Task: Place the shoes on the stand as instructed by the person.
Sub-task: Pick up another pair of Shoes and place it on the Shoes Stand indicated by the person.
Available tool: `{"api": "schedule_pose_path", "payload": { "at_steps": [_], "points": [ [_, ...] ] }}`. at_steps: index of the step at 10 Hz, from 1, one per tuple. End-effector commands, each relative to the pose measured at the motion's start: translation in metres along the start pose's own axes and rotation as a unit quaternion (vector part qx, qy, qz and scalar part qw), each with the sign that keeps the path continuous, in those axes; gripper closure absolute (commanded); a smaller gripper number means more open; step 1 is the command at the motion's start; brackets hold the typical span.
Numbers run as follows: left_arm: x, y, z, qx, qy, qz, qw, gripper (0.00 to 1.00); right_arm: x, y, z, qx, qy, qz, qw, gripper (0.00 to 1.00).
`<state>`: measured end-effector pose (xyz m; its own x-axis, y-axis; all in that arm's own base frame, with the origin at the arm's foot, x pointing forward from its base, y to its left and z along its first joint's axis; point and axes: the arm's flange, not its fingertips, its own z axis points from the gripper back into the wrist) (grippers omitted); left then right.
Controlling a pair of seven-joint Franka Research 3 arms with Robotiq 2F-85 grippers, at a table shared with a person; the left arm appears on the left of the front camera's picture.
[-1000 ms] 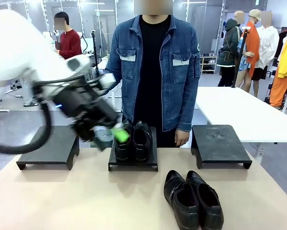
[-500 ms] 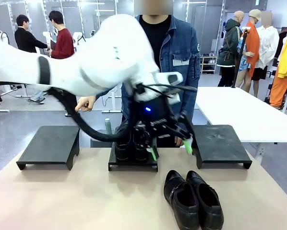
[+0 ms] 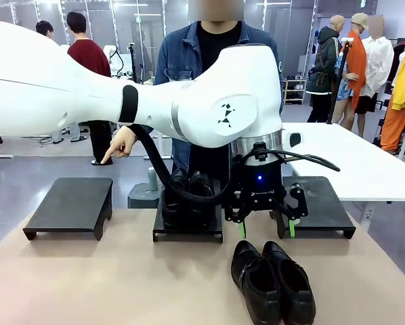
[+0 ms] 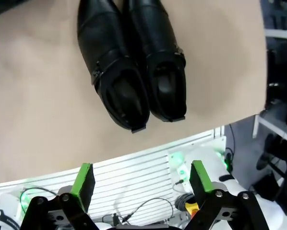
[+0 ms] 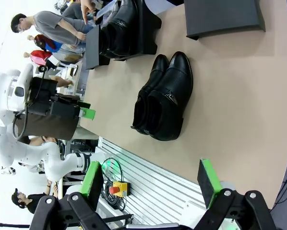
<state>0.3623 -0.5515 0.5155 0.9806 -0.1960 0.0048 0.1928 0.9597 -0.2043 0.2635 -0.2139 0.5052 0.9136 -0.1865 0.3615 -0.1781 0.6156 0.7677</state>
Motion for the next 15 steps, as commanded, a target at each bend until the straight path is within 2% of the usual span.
{"api": "schedule_pose_path", "payload": {
  "at_steps": [1, 4, 5, 8, 10, 15],
  "points": [
    [-0.003, -0.002, -0.002, 0.003, -0.009, -0.01, 1.0, 0.0, 0.0, 0.001, 0.0, 0.004, -0.003, -0.003, 1.0, 0.0],
    [0.001, 0.0, 0.0, 0.001, -0.001, 0.0, 1.0, 0.0, 0.0, 0.001, 0.0, 0.004, -0.003, -0.003, 1.0, 0.0],
    [-0.006, -0.017, -0.004, 0.029, -0.027, 0.034, 0.999, 0.0, 0.0, 0.001, 0.0, 0.004, -0.003, -0.003, 1.0, 0.0],
    [0.002, -0.044, -0.045, 0.029, -0.028, 0.102, 0.994, 0.0, 0.0, 0.001, 0.0, 0.004, -0.003, -0.003, 1.0, 0.0],
    [0.006, -0.053, -0.073, 0.057, -0.043, 0.137, 0.988, 0.0, 0.0, 0.001, 0.0, 0.004, -0.003, -0.003, 1.0, 0.0],
    [0.022, -0.054, -0.131, 0.076, -0.07, 0.143, 0.984, 0.0, 0.0, 0.001, 0.0, 0.004, -0.003, -0.003, 1.0, 0.0]
  ]
}}
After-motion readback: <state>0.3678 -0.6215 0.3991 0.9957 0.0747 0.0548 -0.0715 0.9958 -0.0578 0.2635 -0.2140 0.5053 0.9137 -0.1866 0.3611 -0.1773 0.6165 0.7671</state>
